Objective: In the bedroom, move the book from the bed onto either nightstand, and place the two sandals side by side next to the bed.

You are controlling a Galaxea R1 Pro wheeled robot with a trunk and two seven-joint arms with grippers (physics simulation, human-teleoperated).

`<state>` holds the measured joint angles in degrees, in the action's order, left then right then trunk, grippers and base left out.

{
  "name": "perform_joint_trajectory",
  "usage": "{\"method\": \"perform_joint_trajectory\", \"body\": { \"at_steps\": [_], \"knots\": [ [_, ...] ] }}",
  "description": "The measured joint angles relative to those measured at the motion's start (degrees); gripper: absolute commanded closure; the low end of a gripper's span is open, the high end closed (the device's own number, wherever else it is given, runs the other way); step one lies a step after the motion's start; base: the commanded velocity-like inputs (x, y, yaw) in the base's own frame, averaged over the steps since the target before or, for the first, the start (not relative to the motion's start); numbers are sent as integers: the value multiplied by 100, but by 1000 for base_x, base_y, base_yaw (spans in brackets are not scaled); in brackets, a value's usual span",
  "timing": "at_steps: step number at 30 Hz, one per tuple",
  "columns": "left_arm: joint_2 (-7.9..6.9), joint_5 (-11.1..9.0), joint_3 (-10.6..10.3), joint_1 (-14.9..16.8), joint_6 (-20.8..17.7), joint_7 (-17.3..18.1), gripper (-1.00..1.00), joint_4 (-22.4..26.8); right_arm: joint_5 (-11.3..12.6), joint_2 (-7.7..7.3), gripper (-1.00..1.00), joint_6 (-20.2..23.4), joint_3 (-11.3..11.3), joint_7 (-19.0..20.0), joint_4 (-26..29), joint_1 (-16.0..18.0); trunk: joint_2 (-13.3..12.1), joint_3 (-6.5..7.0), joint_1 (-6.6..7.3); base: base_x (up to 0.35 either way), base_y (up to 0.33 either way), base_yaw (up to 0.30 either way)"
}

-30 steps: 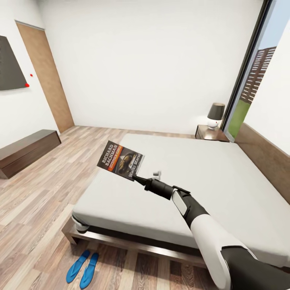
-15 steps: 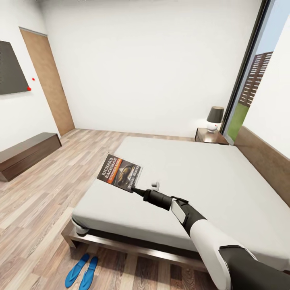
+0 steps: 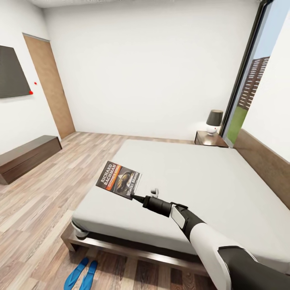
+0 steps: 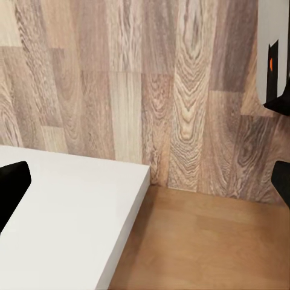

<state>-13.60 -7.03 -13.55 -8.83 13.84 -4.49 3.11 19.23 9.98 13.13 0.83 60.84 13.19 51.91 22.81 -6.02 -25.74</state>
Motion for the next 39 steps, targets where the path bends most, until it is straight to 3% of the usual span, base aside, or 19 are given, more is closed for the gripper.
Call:
{"method": "perform_joint_trajectory", "body": {
  "at_steps": [39],
  "knots": [
    [81, 1, 17, 0, -13, 1, -100, 59, -30, 0, 100, -1, 6, 19, -12, -14, -1, 360, 0, 0, 0, 0]
  ]
}}
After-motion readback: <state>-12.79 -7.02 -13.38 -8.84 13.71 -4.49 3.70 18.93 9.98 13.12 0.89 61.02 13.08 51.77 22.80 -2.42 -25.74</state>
